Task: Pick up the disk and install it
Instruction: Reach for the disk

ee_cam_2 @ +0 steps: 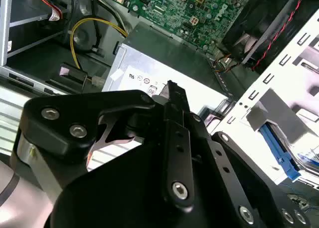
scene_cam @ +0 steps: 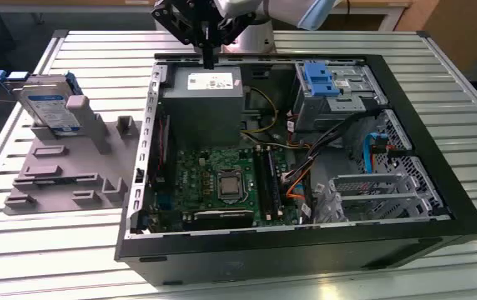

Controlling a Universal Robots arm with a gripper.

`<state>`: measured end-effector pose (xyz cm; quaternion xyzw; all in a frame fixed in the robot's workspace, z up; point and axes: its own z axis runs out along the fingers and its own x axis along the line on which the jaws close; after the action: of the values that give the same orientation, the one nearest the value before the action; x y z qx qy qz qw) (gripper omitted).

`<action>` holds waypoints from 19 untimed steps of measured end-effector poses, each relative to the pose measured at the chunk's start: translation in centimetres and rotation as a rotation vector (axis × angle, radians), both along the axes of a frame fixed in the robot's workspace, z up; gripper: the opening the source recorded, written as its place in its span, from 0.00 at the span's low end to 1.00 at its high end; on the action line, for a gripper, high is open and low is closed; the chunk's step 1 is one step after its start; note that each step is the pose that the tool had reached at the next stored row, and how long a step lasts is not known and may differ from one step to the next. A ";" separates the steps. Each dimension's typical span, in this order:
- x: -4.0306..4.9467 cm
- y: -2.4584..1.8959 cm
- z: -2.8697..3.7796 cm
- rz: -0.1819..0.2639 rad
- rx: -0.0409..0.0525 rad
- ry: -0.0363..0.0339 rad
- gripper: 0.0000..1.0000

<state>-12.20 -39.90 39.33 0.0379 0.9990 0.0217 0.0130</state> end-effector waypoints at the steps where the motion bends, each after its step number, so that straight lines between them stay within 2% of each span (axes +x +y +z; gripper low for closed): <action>1: 0.00 0.00 0.00 0.000 0.0001 0.0000 0.11; 19: -0.38 0.00 0.00 0.000 0.0001 -0.0001 0.11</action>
<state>-12.58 -39.89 39.33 0.0379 0.9990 0.0217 0.0131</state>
